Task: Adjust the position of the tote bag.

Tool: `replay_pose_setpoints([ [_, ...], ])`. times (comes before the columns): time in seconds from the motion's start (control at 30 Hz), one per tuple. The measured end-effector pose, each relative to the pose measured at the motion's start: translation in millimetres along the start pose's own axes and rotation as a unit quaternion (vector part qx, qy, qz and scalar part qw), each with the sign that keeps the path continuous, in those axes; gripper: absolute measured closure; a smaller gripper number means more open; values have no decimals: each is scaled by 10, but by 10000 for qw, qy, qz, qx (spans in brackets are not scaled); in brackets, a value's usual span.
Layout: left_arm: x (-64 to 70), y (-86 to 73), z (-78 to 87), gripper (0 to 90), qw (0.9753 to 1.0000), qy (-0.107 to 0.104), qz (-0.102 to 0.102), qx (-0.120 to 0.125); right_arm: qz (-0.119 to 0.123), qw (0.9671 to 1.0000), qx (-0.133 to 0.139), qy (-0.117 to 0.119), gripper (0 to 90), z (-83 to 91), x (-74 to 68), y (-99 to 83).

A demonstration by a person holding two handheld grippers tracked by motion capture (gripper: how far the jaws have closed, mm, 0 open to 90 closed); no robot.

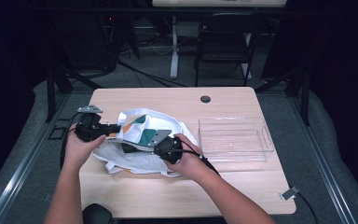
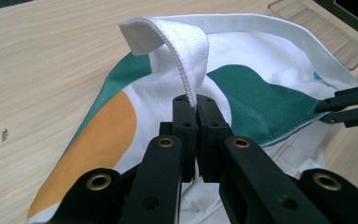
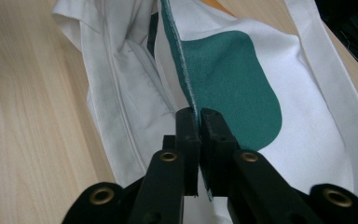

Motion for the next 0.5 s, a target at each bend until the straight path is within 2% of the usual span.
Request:
replay_pose_setpoints([
  [0.07,-1,1,1,880,10000,13,-51,-5,4,10000,0,-8,882,-14,-13,-5],
  [0.2,5,-7,6,880,10000,10,-59,-26,159,9998,-30,-74,886,3,-15,-7],
  [0.27,18,-14,5,878,10000,3,-2,-18,145,9999,18,-78,886,8,-23,-1],
  [0.43,17,-19,8,876,10000,1,-23,-19,154,9999,-5,-65,887,31,-15,0],
  [0.5,15,-22,11,875,10000,0,-20,-24,83,9999,41,-70,888,28,-18,7],
])
Point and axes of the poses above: each handheld gripper's, and its own axes: z roughly backward along the jaws, y roughly out of its top, x roughly to its right, the point moved 8 cm from there along -z, roughly forward along the jaws, and after that the axes turned 9 degrees about -y, right-handed, at the moved point
